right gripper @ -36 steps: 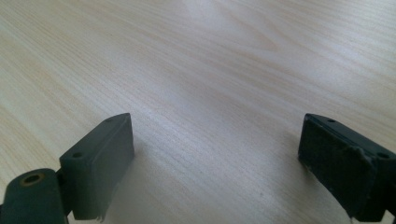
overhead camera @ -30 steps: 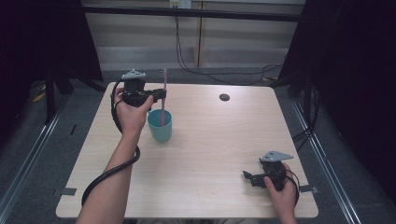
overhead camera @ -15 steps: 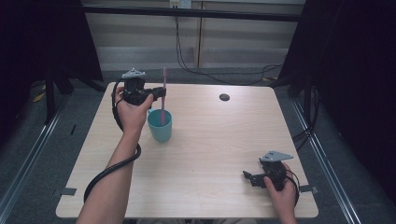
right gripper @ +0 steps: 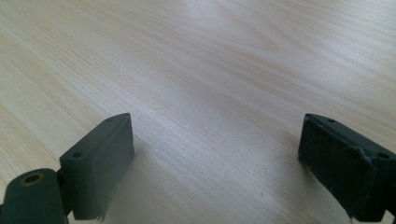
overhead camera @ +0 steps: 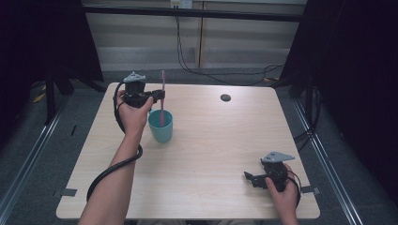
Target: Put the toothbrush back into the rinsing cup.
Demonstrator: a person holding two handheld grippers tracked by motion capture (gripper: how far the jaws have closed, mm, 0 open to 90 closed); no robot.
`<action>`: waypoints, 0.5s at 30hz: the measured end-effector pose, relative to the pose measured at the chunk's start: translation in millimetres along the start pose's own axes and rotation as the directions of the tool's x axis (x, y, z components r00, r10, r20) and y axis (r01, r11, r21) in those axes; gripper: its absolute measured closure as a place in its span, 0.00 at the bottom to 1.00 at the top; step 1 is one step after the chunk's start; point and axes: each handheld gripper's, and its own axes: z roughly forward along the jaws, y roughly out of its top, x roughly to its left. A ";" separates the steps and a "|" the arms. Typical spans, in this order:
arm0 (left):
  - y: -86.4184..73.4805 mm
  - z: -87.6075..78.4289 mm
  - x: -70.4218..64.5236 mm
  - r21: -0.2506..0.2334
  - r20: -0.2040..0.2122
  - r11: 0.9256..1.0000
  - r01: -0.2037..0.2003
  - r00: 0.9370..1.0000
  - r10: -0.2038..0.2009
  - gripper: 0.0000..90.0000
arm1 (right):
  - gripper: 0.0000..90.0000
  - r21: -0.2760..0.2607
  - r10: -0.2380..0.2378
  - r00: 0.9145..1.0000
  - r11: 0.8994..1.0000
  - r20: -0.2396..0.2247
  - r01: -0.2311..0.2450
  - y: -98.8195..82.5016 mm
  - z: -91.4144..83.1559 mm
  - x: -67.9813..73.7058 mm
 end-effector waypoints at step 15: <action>-21.2 8.6 4.3 -0.010 -0.027 1.000 0.003 1.000 -0.004 0.89 | 0.11 -0.001 -0.004 1.000 1.000 -0.002 0.004 0.0 0.1 -0.1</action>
